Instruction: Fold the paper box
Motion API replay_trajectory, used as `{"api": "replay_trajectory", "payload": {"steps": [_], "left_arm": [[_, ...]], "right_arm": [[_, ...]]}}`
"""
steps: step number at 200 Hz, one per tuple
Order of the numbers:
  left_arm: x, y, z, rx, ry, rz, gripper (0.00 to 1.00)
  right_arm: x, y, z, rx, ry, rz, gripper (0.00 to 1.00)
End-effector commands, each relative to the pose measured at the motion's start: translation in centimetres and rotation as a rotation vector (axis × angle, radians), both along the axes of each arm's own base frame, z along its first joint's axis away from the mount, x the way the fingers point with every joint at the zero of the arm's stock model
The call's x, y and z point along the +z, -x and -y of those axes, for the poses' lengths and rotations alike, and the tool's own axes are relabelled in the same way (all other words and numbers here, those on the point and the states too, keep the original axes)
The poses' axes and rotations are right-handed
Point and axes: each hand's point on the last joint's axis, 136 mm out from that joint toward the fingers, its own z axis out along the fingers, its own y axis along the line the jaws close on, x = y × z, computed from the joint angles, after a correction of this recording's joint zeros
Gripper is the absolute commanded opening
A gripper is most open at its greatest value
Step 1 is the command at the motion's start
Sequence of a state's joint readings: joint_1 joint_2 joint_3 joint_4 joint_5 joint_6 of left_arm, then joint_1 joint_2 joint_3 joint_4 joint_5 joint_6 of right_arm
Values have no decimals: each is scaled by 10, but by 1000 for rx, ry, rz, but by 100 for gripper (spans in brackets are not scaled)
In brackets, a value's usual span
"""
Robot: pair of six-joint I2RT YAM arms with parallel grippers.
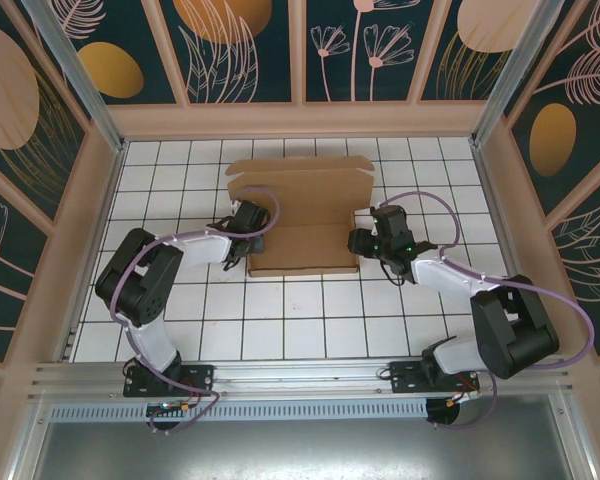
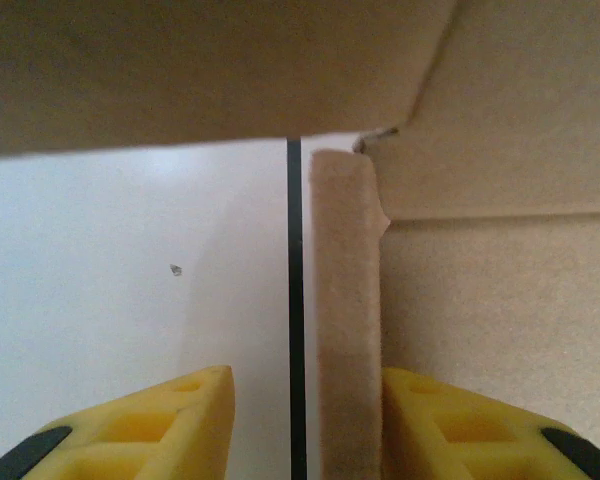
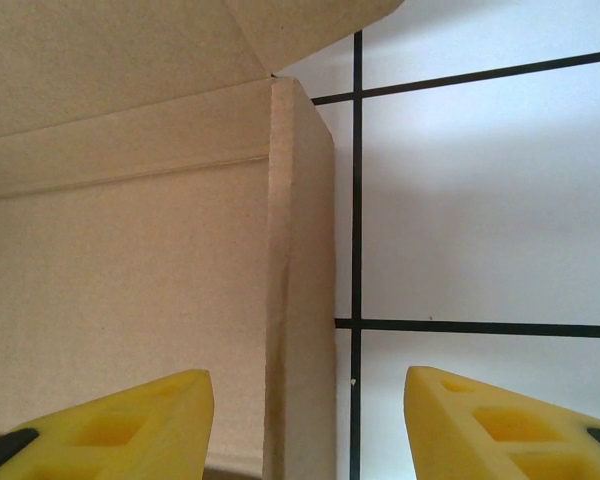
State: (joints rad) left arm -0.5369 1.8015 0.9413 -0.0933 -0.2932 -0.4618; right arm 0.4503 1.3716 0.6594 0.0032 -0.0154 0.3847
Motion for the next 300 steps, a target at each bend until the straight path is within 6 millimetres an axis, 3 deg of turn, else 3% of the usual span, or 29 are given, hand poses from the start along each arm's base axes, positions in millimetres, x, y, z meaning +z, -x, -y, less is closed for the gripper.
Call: {"api": "replay_trajectory", "payload": {"steps": [1, 18, 22, 59, 79, 131, 161, 207, 227, 256, 278, 300], "left_arm": [[-16, 11, -13, -17, -114, -75, 39], [-20, 13, -18, -25, -148, -90, 32], [-13, 5, -14, -23, -146, -68, 29], [5, 1, -16, -42, -239, -42, 17], [9, 2, -21, -48, -309, -35, 16], [-9, 16, -33, -60, -403, -66, 17], [-13, 19, -31, -57, -393, -70, 24], [-13, 18, -28, -25, -379, -59, 25], [6, 14, -23, -20, -326, -2, 36], [50, 12, -10, -23, -182, 105, 68], [80, 15, -6, -23, -83, 187, 79], [109, 26, -13, -15, -15, 282, 83]], "right_arm": [[4, -6, 3, -35, -7, 25, 52], [3, -5, 7, -50, 5, 30, 52], [4, -4, 8, -54, 7, 32, 52], [9, -5, 18, -102, 61, 58, 51], [10, -8, 22, -136, 95, 66, 51], [13, -13, 20, -159, 154, 75, 51], [16, -17, 18, -157, 160, 79, 50], [11, -21, 20, -159, 229, 67, 51], [21, -23, 20, -147, 237, 96, 51], [60, -28, 10, -77, 174, 183, 59], [97, -28, 4, -25, 122, 291, 72], [134, -24, -9, 77, 58, 422, 73]]}}
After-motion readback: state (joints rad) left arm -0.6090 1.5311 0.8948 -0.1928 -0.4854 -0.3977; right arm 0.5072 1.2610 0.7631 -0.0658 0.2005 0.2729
